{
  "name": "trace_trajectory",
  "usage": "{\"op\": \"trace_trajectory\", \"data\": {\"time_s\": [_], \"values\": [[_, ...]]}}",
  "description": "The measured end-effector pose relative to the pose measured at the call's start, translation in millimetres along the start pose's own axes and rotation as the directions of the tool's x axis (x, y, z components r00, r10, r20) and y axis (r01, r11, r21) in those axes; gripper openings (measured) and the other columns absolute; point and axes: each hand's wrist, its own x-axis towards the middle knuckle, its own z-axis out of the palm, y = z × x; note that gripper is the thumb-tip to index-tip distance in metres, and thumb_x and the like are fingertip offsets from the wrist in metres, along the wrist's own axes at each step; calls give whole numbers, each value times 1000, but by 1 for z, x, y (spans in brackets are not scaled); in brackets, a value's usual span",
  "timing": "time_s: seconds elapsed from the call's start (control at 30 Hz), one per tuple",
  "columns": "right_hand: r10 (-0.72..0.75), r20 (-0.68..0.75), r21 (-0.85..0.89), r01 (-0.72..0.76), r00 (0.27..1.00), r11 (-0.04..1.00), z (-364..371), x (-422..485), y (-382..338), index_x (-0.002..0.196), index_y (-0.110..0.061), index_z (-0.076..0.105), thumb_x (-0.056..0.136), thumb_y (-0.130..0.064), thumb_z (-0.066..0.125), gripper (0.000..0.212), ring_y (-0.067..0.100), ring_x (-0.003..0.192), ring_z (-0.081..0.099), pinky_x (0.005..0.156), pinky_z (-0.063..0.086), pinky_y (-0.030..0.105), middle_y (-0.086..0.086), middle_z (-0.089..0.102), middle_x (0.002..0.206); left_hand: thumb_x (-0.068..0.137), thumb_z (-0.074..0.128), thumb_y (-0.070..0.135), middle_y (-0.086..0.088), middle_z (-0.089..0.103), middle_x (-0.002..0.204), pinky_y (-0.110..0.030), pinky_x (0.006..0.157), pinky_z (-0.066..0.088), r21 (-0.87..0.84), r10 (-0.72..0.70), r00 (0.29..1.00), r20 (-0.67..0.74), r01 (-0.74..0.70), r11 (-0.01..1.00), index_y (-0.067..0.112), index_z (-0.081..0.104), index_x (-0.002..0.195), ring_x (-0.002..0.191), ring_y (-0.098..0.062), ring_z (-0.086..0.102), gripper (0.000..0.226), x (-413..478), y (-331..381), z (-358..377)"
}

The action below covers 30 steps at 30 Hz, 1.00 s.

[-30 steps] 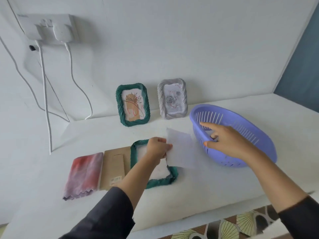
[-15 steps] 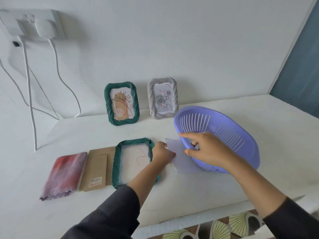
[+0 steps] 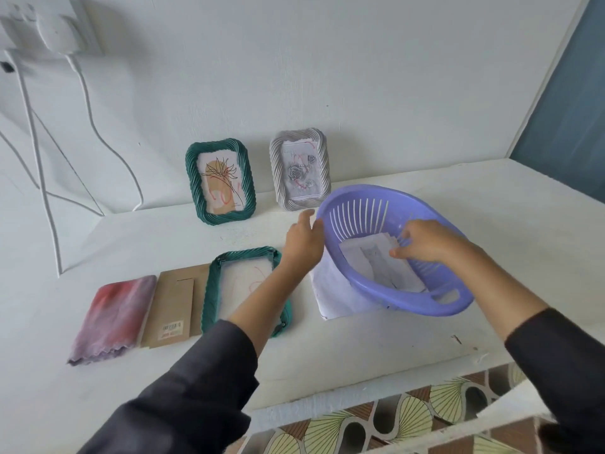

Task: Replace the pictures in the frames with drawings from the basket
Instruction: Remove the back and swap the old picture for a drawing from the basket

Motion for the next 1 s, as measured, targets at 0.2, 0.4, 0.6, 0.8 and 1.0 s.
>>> {"op": "trace_trajectory", "data": {"time_s": [0.2, 0.4, 0.6, 0.8, 1.0], "values": [[115, 260, -162, -74, 959, 984, 20, 5, 0, 101, -17, 55, 71, -51, 71, 48, 24, 96, 63, 79, 45, 29, 2, 63, 100, 92, 52, 20, -15, 57, 127, -36, 99, 43, -4, 57, 989, 135, -57, 998, 14, 56, 128, 114, -32, 56, 36, 0, 4, 0], [138, 214, -196, -96, 967, 976, 20, 8, 0, 100, -11, 54, 74, -33, 74, 39, 25, 79, 61, 76, 50, 30, 4, 59, 85, 92, 53, 19, -18, 55, 128, -43, 101, 45, -55, 51, 990, 130, -44, 998, 12, 56, 128, 115, -35, 56, 37, 0, 2, 1], [156, 118, -210, -129, 981, 969, 18, 8, -1, 93, -11, 47, 87, -12, 56, 11, 23, 69, 60, 59, 46, 25, 4, 52, 73, 94, 51, 19, -19, 55, 129, -42, 99, 44, -59, 71, 987, 141, -64, 996, 12, 54, 130, 118, -37, 53, 37, 1, 2, 2], [181, 33, -120, -176, 983, 977, 5, -4, -3, 67, -12, 44, 87, -6, 40, 22, 22, 59, 54, 51, 36, 21, 5, 52, 61, 96, 42, 20, -17, 46, 135, -38, 107, 38, -61, 47, 995, 90, -42, 997, 15, 55, 129, 123, -32, 47, 36, 5, 1, 3], [-7, -358, 72, 35, 934, 997, -32, -38, -33, 51, -15, 33, 79, -10, 49, 33, 29, 61, 35, 48, 25, 29, 7, 33, 53, 95, 48, 31, -7, 52, 79, -30, 73, 42, -339, 102, 993, 64, -74, 938, 12, 57, 84, 73, -19, 48, 24, -8, 17, -15]]}}
